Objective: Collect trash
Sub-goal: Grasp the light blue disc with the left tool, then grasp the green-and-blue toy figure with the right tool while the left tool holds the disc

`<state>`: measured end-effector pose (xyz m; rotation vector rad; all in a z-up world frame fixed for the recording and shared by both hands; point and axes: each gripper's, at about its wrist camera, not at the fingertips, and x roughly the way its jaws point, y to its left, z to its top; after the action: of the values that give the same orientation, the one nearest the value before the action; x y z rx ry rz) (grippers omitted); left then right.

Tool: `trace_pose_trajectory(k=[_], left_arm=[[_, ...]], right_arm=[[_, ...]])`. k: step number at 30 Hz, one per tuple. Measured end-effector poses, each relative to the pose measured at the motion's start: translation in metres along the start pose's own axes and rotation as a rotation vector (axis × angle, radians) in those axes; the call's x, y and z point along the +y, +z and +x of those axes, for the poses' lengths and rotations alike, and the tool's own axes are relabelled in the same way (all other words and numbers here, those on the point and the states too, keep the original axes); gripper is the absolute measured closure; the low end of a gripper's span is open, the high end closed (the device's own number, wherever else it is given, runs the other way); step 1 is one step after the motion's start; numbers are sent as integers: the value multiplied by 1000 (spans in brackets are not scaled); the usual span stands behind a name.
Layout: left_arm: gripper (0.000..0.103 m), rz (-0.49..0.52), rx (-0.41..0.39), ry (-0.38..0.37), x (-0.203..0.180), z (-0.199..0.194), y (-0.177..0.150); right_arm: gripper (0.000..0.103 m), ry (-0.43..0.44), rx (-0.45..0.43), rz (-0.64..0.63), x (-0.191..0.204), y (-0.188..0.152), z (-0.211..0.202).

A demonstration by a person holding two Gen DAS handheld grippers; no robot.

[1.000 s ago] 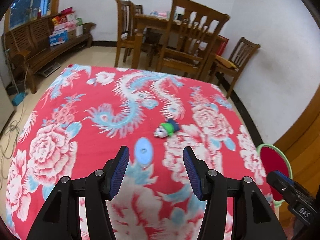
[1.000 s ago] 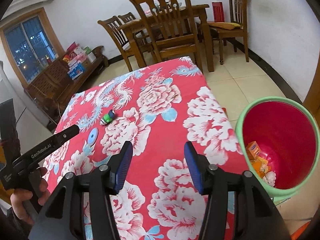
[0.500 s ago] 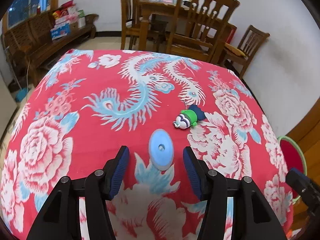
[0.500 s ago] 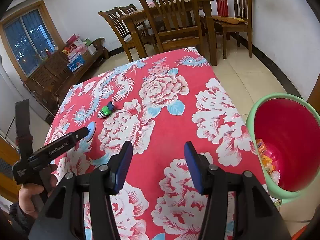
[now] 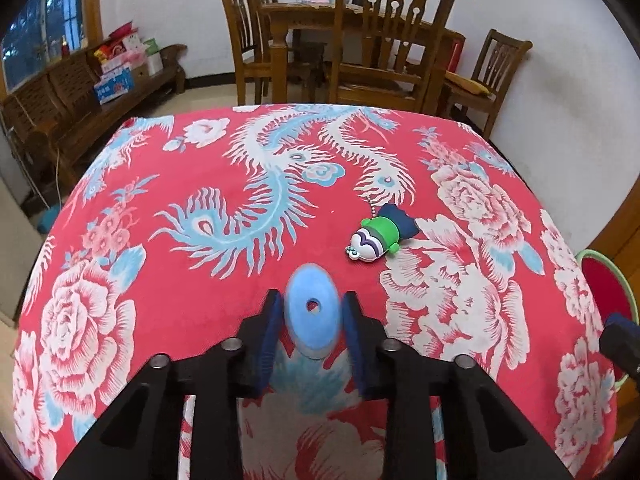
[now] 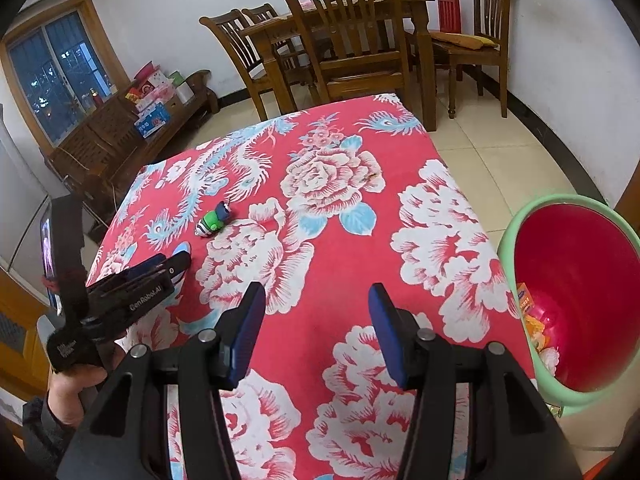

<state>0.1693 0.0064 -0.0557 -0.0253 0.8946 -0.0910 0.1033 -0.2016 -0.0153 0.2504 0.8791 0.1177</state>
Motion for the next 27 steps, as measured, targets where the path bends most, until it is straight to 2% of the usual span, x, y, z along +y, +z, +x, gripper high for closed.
trace_pose_trajectory(k=[7, 13, 19, 27], left_arm=[[73, -57, -8, -56, 12, -5, 0], [73, -109, -52, -55, 36, -21, 6], [73, -153, -65, -22, 62, -27, 12], [73, -196, -83, -35, 78, -29, 9]], right_arm=[[48, 5, 3, -37, 18, 11, 7], [48, 18, 14, -46, 36, 20, 23], [48, 50, 27, -27, 51, 25, 44], [48, 54, 63, 18, 63, 40, 81]])
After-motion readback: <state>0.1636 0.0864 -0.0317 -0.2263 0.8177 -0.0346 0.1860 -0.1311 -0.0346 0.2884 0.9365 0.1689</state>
